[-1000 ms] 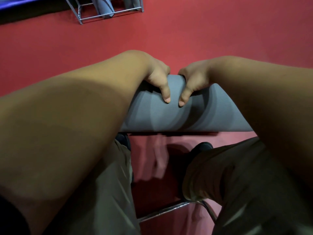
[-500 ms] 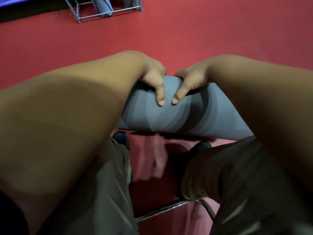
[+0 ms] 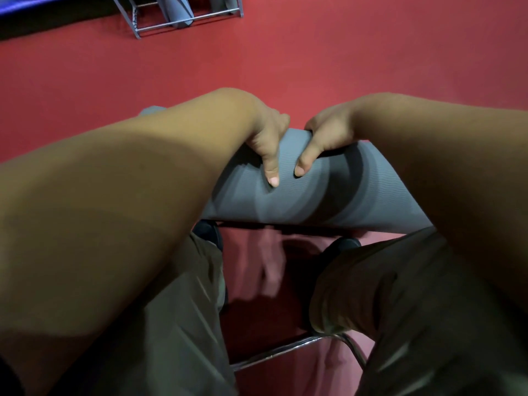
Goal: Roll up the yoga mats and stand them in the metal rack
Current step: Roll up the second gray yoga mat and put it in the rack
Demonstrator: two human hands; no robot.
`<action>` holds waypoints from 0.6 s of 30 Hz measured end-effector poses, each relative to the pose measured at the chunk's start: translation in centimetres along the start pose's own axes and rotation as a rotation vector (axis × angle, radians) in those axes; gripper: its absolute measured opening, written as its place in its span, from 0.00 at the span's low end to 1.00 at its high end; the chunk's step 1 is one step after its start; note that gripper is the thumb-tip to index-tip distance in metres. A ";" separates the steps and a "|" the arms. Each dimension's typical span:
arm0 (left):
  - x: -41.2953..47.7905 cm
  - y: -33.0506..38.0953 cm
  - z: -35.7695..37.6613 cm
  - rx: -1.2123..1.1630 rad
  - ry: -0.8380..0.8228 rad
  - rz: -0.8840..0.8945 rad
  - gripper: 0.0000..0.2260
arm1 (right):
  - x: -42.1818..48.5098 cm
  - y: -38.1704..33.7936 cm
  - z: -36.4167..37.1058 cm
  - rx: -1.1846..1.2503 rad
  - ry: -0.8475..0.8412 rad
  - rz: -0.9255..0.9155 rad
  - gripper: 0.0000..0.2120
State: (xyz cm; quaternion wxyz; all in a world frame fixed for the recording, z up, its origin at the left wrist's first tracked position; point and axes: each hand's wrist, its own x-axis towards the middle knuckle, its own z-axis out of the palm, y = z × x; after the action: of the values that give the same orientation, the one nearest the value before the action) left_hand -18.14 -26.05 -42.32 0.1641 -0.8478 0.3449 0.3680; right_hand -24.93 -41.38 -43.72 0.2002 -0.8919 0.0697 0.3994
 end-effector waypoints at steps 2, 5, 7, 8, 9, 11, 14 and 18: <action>-0.1 0.0 0.1 -0.006 0.040 0.015 0.53 | 0.1 0.0 0.0 0.026 -0.013 0.006 0.36; -0.6 -0.4 -0.3 -0.019 0.069 0.035 0.43 | 0.1 0.0 0.1 0.079 -0.039 0.006 0.38; -0.9 -0.9 -0.4 -0.064 0.043 0.029 0.38 | -0.3 -0.3 0.2 0.105 -0.075 -0.011 0.39; -1.0 -1.2 -0.4 -0.086 0.020 0.024 0.37 | -0.5 -0.5 0.3 0.096 -0.095 -0.026 0.39; -1.0 -1.4 -0.3 -0.105 -0.006 0.016 0.37 | -0.7 -0.8 0.3 0.072 -0.109 -0.039 0.39; -1.0 -1.8 -0.2 -0.158 -0.056 -0.008 0.36 | -0.8 -1.3 0.5 0.005 -0.093 -0.054 0.40; -1.0 -2.0 -0.1 -0.204 -0.114 -0.033 0.36 | -0.7 -1.7 0.5 -0.079 -0.025 -0.053 0.46; -1.2 -1.6 -0.1 -0.240 -0.154 -0.025 0.34 | -0.8 -1.3 0.2 -0.075 -0.044 -0.051 0.42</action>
State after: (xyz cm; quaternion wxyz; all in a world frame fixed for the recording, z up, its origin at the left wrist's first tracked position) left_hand -17.52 -24.39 -41.36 0.0920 -0.8347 0.2743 0.4686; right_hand -25.20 -40.15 -42.84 0.1782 -0.8913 0.0273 0.4161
